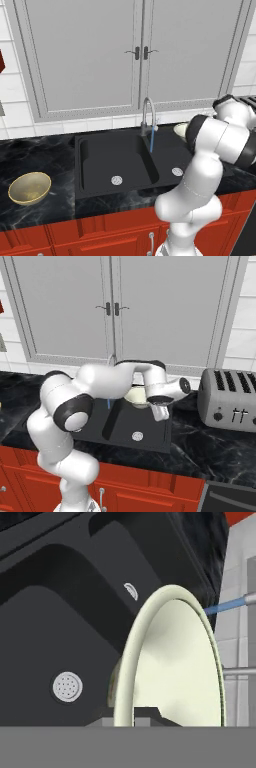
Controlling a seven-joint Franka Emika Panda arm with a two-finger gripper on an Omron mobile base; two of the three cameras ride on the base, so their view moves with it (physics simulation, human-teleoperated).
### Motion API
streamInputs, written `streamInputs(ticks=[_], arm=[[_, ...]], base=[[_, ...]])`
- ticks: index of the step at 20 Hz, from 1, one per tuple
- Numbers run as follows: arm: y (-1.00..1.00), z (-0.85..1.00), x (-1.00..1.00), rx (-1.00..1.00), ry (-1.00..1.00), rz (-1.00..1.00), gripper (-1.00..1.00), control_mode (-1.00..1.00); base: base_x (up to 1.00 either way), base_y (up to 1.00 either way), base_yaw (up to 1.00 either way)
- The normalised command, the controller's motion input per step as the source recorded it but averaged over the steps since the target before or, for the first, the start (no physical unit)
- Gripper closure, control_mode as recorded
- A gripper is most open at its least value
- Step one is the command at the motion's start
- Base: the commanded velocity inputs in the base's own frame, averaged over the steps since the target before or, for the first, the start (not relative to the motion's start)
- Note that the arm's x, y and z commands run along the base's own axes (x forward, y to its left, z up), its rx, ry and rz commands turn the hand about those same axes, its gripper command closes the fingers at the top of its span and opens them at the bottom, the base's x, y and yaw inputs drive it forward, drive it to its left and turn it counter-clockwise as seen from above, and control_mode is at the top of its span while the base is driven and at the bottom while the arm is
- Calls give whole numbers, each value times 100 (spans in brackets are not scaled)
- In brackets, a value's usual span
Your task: Rinse each bowl for a few seconds and place them down in the sink or on the counter.
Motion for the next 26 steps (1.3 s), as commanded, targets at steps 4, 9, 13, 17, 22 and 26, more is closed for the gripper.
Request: streamInputs(ticks=[4, 9, 13, 17, 22, 26], arm=[[-4, 20, -7, -4, 2, -25, 100, -100], [-9, 17, -14, -6, 2, -24, 100, -100], [-13, 8, -26, -8, 0, -24, 100, -100], [-9, 8, -30, -8, 0, -25, 100, -100], [-3, 14, -34, -7, 0, -26, 100, -100], [-4, 20, -31, -5, 0, -23, 100, -100]], base=[[0, 0, 0], [0, 0, 0], [0, 0, 0], [0, 0, 0], [0, 0, 0], [0, 0, 0]])
